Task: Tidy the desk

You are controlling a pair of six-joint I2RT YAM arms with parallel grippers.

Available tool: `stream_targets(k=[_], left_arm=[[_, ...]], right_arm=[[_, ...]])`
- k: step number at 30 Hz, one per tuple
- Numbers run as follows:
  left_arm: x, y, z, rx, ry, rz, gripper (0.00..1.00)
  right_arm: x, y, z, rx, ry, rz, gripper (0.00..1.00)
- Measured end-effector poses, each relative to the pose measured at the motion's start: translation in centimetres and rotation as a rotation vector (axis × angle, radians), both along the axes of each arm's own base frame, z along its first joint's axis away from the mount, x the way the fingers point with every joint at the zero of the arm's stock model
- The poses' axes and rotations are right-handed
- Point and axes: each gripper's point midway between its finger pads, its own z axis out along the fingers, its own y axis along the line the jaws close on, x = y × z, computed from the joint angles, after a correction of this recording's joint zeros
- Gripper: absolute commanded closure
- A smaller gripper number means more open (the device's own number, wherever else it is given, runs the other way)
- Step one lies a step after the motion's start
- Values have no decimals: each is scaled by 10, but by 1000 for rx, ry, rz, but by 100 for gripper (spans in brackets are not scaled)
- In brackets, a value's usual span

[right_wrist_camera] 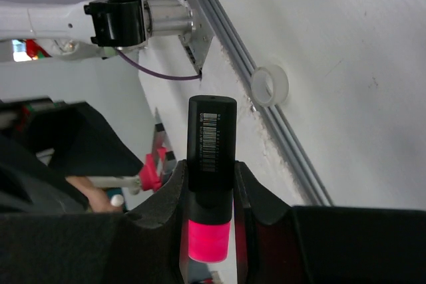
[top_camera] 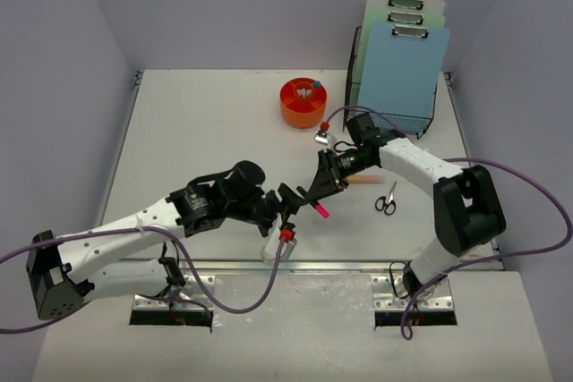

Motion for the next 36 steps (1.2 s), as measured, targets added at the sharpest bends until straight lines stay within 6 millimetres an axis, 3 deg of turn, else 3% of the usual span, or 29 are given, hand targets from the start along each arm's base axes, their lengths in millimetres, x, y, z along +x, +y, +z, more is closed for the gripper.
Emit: stream_targets(k=[4, 8, 15, 20, 28, 36], left_arm=[[-28, -19, -15, 78, -56, -110, 47], [-34, -35, -27, 183, -75, -133, 49], [-15, -53, -29, 294, -89, -58, 49], [-5, -55, -35, 344, -100, -14, 49], [1, -52, -62, 439, -90, 10, 50], [6, -61, -69, 459, -86, 11, 59]], right_arm=[[1, 2, -12, -64, 161, -72, 100], [5, 0, -26, -155, 270, -155, 100], [4, -13, -47, -360, 333, -269, 100], [5, -20, -54, -450, 357, -326, 100], [3, -22, -53, -485, 416, -378, 100], [1, -20, -44, -469, 450, -410, 100]])
